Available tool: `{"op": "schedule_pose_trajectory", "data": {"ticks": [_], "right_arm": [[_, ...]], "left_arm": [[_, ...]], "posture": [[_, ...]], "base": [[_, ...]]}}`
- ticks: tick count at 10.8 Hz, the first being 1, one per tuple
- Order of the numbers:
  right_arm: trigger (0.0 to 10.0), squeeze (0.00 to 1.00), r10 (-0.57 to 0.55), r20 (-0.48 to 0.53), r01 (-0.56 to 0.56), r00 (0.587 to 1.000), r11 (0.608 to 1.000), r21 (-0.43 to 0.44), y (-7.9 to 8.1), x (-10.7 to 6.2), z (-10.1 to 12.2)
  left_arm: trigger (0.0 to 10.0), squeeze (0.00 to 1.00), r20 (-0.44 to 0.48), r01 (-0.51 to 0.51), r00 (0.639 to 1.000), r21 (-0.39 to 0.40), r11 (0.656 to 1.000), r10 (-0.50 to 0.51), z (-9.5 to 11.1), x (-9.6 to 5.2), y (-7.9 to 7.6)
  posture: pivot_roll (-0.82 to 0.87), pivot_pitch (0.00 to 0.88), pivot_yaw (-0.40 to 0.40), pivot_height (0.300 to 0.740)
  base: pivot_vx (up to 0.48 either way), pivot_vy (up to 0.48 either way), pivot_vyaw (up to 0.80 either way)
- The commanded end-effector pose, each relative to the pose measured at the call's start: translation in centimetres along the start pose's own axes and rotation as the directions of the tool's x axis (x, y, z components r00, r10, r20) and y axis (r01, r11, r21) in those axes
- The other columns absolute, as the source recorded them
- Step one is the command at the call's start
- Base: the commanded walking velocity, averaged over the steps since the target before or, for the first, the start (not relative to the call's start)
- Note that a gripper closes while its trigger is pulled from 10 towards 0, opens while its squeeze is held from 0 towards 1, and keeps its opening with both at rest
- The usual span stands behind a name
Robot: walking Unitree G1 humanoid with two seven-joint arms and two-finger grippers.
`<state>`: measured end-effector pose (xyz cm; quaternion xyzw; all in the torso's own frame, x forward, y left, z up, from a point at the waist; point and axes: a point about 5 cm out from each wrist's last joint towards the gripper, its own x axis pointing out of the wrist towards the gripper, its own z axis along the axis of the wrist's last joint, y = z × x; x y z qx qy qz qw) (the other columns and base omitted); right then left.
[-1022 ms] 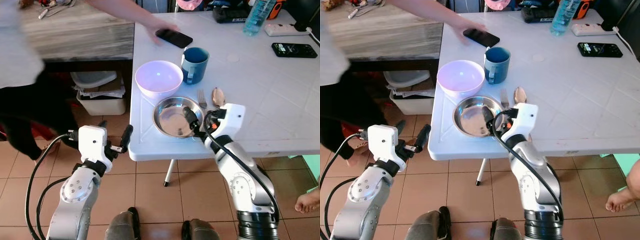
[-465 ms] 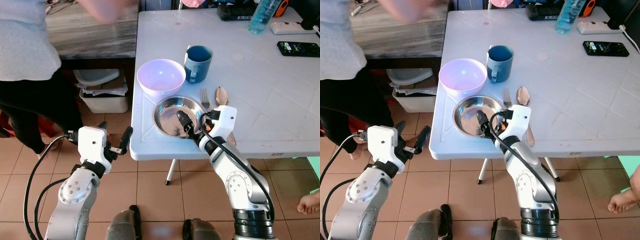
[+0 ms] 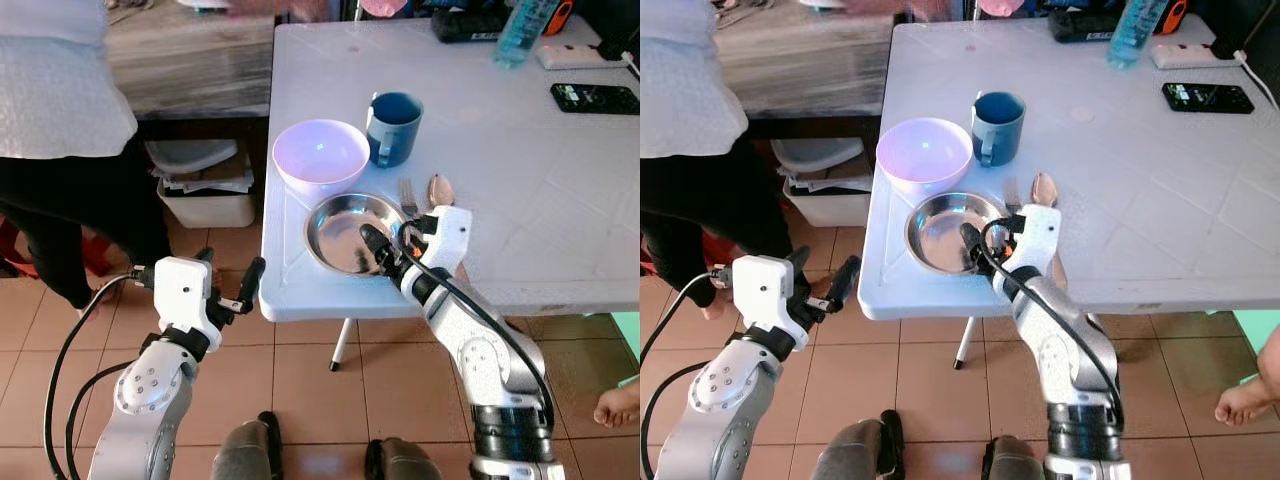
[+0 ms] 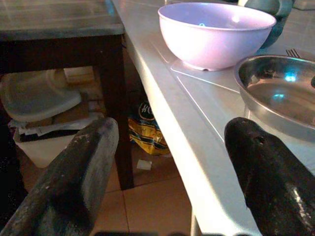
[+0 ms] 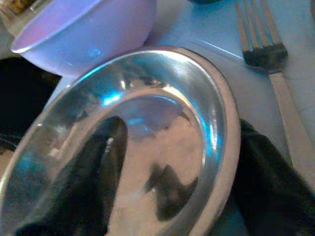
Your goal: Setting the table
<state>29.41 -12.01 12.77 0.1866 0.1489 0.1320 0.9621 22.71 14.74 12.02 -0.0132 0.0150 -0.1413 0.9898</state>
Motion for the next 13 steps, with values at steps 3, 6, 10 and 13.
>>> {"op": "schedule_pose_trajectory", "data": {"ticks": [3,6,10,13], "right_arm": [[0.0,0.0,-0.081,-0.198,0.087,0.977,0.996,0.024,-1.5,0.2,-3.1],[0.0,0.0,-0.101,-0.251,0.117,0.963,0.992,0.048,-2.1,-0.2,-4.1],[0.0,0.0,-0.142,-0.295,0.169,0.945,0.983,0.07,-3.2,-0.3,-4.6],[0.0,0.0,-0.137,-0.291,0.167,0.947,0.983,0.081,-2.9,-0.2,-4.5]], "left_arm": [[10.0,0.0,0.004,0.016,1.0,0.004,1.0,-0.016,0.4,0.0,0.1],[10.0,0.0,-0.019,0.041,0.999,-0.008,0.999,-0.041,-0.1,-0.6,-0.3],[10.0,0.0,-0.012,0.048,0.999,-0.015,0.999,-0.048,0.0,0.0,-0.2],[10.0,0.0,-0.004,0.031,1.0,-0.02,0.999,-0.031,0.1,0.0,-0.1]], "posture": [[0.02,0.169,0.041,0.74],[0.02,0.139,0.041,0.74],[0.01,0.138,0.041,0.74],[0.01,0.153,0.038,0.74]], "base": [[0.0,0.0,0.0],[0.0,0.0,0.0],[0.0,0.0,0.0],[0.0,0.0,0.0]]}}
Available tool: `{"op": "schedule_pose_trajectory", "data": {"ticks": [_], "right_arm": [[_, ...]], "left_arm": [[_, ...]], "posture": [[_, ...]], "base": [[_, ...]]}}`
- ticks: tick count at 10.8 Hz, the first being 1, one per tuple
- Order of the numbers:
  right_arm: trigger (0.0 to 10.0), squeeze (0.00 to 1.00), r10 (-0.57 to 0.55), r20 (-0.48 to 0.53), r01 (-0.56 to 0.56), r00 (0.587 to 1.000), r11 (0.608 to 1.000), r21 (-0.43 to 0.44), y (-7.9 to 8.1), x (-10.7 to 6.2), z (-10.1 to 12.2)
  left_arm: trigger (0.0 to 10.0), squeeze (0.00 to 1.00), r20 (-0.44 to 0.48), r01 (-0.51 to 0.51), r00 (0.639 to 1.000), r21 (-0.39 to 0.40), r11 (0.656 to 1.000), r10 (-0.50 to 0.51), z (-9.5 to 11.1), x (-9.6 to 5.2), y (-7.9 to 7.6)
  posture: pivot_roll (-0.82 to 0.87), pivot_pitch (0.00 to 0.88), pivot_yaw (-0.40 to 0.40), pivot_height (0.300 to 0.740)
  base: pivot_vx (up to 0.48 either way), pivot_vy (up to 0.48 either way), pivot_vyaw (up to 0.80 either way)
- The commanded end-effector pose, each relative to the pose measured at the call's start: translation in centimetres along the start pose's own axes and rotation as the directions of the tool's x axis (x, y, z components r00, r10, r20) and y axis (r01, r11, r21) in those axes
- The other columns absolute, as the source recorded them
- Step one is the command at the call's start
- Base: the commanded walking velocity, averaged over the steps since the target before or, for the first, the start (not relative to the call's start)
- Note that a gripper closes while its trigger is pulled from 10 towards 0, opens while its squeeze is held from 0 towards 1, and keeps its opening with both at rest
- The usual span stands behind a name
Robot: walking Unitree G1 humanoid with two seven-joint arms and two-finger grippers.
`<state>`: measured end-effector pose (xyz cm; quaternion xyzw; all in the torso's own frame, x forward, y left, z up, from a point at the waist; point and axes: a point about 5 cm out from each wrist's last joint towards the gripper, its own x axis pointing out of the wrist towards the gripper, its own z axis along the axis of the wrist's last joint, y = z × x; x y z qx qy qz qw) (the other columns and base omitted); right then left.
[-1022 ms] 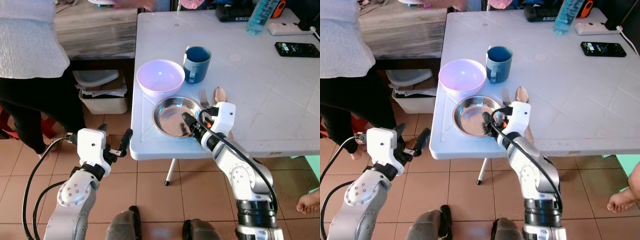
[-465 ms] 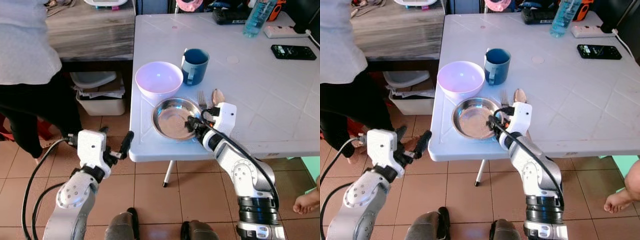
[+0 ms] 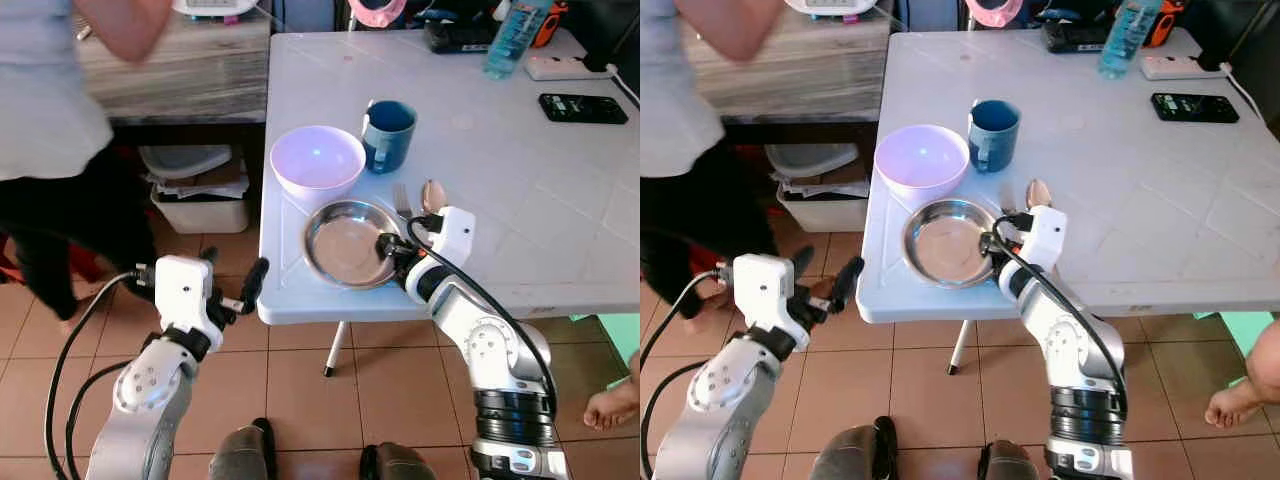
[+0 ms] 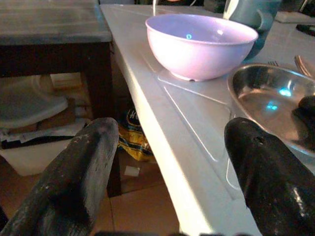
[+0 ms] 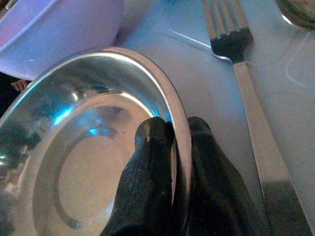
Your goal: Setting the table
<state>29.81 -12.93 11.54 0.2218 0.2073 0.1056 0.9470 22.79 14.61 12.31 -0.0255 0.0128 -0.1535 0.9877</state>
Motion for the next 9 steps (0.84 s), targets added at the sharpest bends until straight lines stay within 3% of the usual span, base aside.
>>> {"op": "schedule_pose_trajectory", "data": {"ticks": [1,6,7,9], "right_arm": [[0.0,0.0,-0.105,-0.17,0.109,0.98,0.994,0.012,-1.8,-0.1,-3.6],[0.0,0.0,-0.173,-0.139,0.175,0.975,0.985,-0.001,-3.0,-0.4,-3.3],[0.0,0.0,-0.155,-0.066,0.151,0.986,0.986,-0.064,-2.5,-0.2,-2.3],[0.0,0.0,-0.174,-0.067,0.169,0.982,0.983,-0.075,-2.9,-0.4,-2.5]], "left_arm": [[10.0,0.0,-0.026,-0.027,0.999,-0.008,1.0,0.026,-0.4,-0.2,0.4],[10.0,0.0,-0.009,-0.091,0.996,-0.008,0.996,0.09,-0.2,0.2,1.4],[10.0,0.0,-0.017,-0.109,0.994,-0.033,0.993,0.109,-0.4,0.1,1.6],[10.0,0.0,0.003,-0.105,0.994,-0.016,0.994,0.105,-0.2,0.5,1.3]], "posture": [[0.02,0.151,0.042,0.74],[0.02,0.142,0.034,0.74],[0.01,0.136,0.032,0.74],[0.01,0.132,0.028,0.74]], "base": [[0.0,0.0,0.0],[0.0,0.0,0.0],[0.0,0.48,0.0],[0.0,0.48,0.0]]}}
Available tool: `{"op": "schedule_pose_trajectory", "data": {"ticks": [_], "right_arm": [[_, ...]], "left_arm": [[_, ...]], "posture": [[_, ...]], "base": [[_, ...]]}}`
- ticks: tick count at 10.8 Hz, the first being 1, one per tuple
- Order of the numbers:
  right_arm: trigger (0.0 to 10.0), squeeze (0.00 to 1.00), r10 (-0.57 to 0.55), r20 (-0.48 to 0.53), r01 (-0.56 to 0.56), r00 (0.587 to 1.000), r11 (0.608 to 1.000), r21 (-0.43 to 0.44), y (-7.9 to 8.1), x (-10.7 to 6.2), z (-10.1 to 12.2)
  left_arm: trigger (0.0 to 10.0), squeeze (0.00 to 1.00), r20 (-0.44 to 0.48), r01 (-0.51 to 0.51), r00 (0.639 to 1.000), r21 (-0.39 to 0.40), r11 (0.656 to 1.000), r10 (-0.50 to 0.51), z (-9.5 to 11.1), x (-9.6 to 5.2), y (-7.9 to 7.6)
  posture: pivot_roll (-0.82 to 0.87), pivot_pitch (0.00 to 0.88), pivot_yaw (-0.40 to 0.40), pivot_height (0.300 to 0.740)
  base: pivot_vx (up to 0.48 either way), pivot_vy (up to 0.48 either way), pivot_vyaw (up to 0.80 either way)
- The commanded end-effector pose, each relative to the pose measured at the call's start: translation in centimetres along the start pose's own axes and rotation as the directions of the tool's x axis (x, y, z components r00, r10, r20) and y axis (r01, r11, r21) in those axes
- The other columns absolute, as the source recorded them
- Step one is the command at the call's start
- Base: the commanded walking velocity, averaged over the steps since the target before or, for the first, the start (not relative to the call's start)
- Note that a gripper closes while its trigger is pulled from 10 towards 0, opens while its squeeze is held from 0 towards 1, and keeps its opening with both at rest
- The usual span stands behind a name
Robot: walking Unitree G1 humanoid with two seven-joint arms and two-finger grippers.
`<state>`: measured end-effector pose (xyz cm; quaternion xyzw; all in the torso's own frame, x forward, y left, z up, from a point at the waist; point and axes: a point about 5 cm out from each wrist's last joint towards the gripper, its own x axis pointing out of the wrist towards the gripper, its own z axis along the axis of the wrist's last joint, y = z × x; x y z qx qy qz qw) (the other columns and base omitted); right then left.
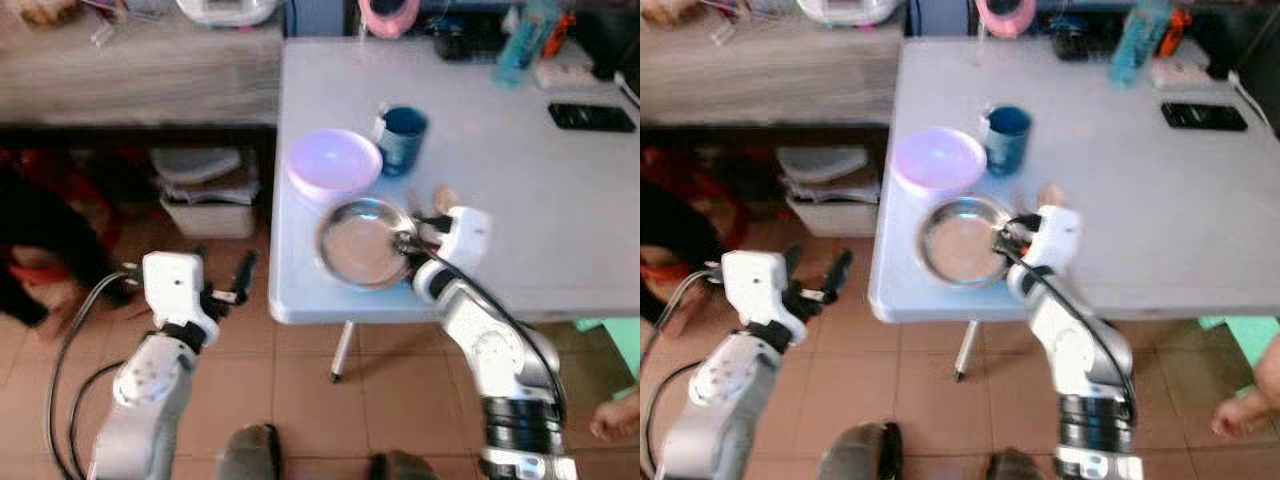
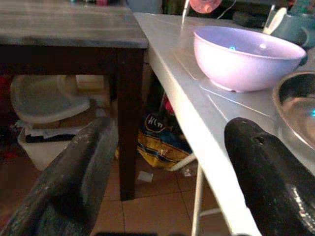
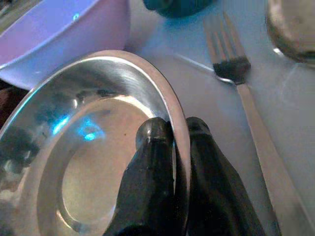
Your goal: Setting the table
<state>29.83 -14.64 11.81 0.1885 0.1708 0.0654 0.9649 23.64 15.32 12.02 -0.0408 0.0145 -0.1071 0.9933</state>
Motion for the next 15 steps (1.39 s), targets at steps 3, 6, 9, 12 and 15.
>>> {"op": "schedule_pose_trajectory", "data": {"ticks": [3,6,9,12,15], "right_arm": [[0.0,0.0,-0.054,-0.146,0.051,0.988,0.998,-0.023,-0.9,0.0,-3.3],[0.0,0.0,0.015,-0.097,-0.02,0.995,0.999,-0.048,0.5,0.1,-2.8],[0.0,0.0,0.033,-0.042,-0.036,0.999,0.997,-0.062,0.6,0.1,-1.8],[0.0,0.0,0.084,0.021,-0.082,0.996,0.995,-0.049,1.8,0.2,-1.1],[0.0,0.0,0.108,0.127,-0.095,0.986,0.99,-0.108,2.0,0.0,0.7]], "left_arm": [[10.0,0.0,0.016,-0.042,0.999,0.02,0.999,0.042,0.1,0.4,0.6],[10.0,0.0,0.02,-0.072,0.997,0.038,0.997,0.071,0.0,0.2,0.7],[10.0,0.0,0.048,-0.116,0.992,0.037,0.993,0.115,0.3,0.8,1.1],[10.0,0.0,0.052,-0.131,0.99,0.031,0.991,0.129,0.3,1.1,1.1],[10.0,0.0,0.079,-0.099,0.992,0.022,0.995,0.097,0.4,1.4,0.2]], "posture": [[0.0,0.131,0.017,0.74],[0.0,0.135,0.017,0.74],[0.0,0.138,0.011,0.74],[-0.01,0.128,0.014,0.74],[-0.02,0.118,-0.001,0.74]], "base": [[0.0,0.48,0.0],[0.0,0.479,0.0],[0.0,0.456,0.0],[0.0,0.381,0.0],[0.0,0.0,0.0]]}}
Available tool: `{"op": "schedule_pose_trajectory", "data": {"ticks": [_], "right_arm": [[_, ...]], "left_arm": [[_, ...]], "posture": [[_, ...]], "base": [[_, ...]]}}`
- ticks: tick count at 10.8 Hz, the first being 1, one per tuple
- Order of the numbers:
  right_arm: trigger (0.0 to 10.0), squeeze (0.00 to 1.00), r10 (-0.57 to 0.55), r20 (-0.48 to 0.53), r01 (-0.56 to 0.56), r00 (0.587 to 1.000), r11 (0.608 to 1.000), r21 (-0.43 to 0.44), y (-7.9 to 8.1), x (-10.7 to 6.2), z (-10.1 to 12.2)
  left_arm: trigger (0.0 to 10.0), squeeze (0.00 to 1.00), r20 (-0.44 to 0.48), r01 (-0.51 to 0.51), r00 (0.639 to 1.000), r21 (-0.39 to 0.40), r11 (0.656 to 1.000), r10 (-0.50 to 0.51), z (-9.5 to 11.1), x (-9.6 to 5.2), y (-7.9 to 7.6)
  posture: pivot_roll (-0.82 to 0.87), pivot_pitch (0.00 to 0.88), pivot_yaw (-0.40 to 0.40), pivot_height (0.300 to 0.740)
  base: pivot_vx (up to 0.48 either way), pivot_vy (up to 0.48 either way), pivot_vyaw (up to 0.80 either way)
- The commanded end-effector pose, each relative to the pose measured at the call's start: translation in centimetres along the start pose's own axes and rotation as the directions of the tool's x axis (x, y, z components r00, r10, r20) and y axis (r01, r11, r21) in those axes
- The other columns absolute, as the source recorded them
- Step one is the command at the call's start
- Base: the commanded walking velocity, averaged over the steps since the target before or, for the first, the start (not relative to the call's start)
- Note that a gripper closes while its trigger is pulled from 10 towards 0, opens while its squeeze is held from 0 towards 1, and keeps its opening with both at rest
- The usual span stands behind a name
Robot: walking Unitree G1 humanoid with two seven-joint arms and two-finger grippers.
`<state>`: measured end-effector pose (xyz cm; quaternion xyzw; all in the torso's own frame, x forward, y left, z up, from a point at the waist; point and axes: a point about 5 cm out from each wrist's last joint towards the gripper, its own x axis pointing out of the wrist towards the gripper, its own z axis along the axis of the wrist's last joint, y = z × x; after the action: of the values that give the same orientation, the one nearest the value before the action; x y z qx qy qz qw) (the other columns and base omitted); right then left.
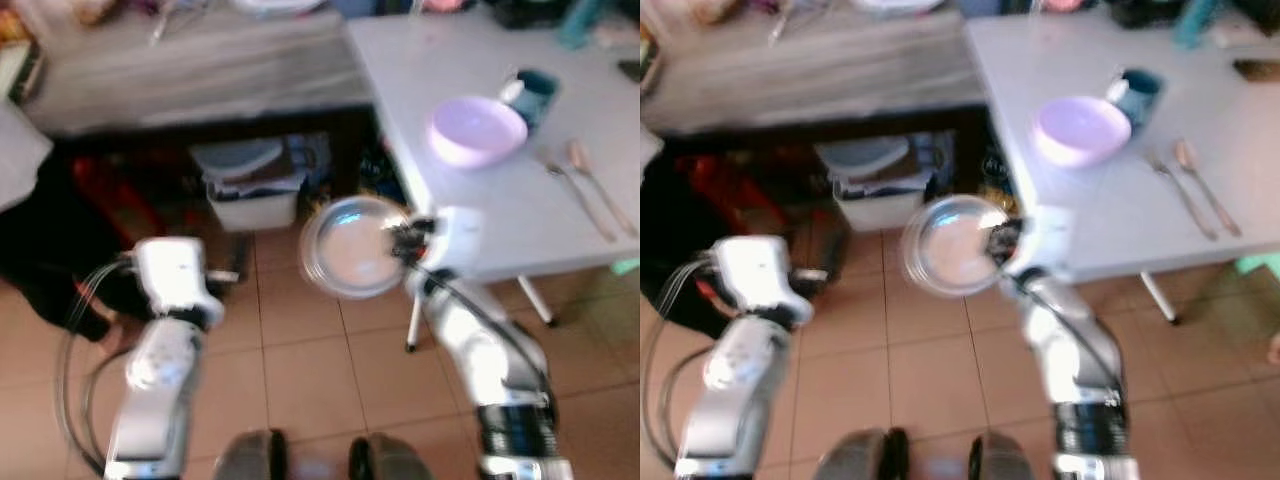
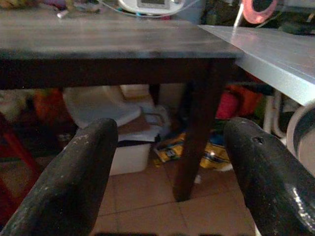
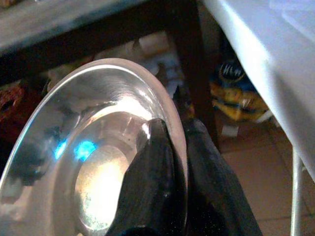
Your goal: Setting the table
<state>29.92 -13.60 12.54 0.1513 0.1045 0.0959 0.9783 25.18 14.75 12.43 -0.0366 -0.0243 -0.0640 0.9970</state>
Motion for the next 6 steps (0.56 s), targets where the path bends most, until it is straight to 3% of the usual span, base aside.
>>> {"op": "schedule_pose_trajectory", "data": {"ticks": [1,3,5,6], "right_arm": [[0.0,0.0,0.028,0.053,-0.028,0.998,1.0,-0.002,0.8,-0.1,0.9],[0.0,0.0,0.036,0.116,-0.037,0.993,0.999,0.007,1.1,-0.4,1.7],[0.0,0.0,0.041,0.144,-0.042,0.989,0.999,0.004,1.2,-0.6,2.0],[10.0,0.0,0.031,0.132,-0.029,0.991,0.999,-0.017,1.1,-0.6,1.8]], "left_arm": [[10.0,0.0,-0.001,-0.013,1.0,0.004,1.0,0.013,-0.1,-0.2,0.4],[10.0,0.0,0.002,-0.007,1.0,0.002,1.0,0.007,-0.1,-0.1,0.3],[10.0,0.0,-0.003,-0.022,1.0,-0.008,1.0,0.022,-0.1,-0.1,0.3],[10.0,0.0,-0.004,0.013,1.0,-0.008,1.0,-0.013,0.0,-0.2,0.2]], "posture": [[-0.03,0.117,-0.003,0.74],[-0.04,0.119,-0.001,0.74],[-0.03,0.114,0.003,0.74],[-0.03,0.113,0.007,0.74]], "base": [[0.247,0.0,0.0],[0.285,0.0,0.0],[0.0,0.0,0.0],[0.0,0.0,0.0]]}}
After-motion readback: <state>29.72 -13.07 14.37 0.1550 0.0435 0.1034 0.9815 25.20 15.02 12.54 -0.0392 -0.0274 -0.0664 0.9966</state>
